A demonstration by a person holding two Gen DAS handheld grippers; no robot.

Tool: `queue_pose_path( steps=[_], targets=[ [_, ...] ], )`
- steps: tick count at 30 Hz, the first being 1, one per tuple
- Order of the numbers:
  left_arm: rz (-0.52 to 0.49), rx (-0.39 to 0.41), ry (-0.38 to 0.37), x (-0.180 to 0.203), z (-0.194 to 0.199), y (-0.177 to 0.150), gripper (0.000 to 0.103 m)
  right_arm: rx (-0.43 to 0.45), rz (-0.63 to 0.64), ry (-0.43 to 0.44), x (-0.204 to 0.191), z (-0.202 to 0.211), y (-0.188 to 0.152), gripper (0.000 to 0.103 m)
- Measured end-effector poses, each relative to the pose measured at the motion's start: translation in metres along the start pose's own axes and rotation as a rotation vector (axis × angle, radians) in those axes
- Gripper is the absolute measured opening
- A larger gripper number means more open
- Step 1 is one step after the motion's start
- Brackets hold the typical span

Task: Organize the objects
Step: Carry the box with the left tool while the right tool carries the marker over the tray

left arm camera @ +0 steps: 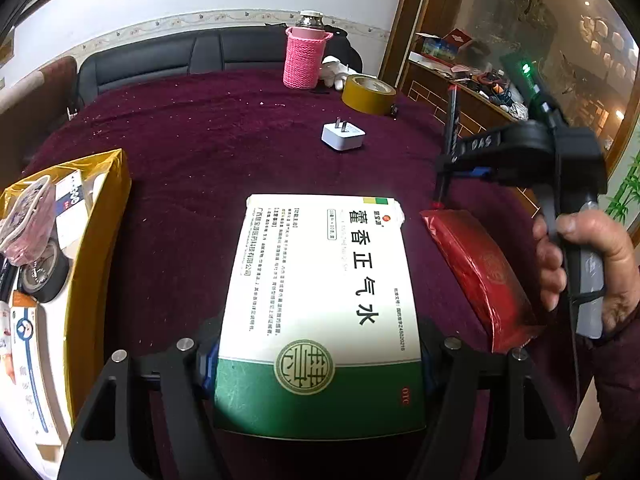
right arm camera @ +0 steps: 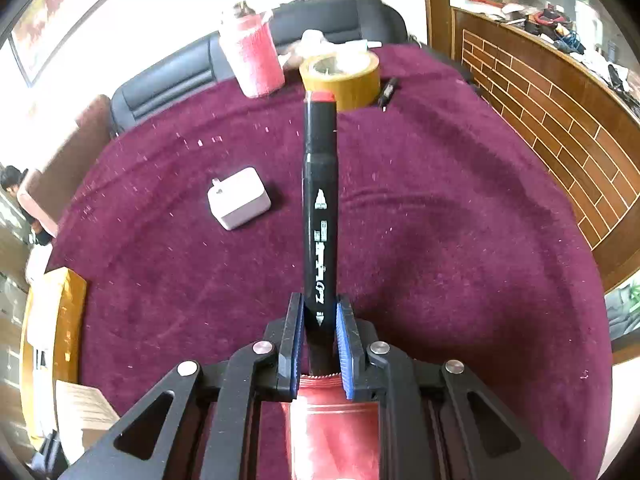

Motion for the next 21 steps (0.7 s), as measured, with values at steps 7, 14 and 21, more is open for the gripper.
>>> queue_pose_path(
  steps=[7,14,21],
  targets=[
    [-0.007,0.033,0.015,0.007,0.018,-0.006,0.07,0.088,0.016,0.037,-0.011,0.041,-0.005,0.016],
    [-0.012,0.102,0.057,0.005,0.055,-0.013,0.07,0.135,0.065,0.116,-0.035,0.081,-0.022,0.016],
    [0.018,0.18,0.125,-0.014,0.102,-0.027,0.071,0.127,0.117,0.232,-0.08,0.105,-0.048,0.016]
  ],
)
Point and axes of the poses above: each gripper's, at about its wrist camera, not at the fingertips, and z roughly against the way its jaws point, x to its right, y to its top, the point moved 6 cm from there along -z, roughly the way its jaws point, and after that the axes turned 8 degrees about -x, right-handed, at the moved point
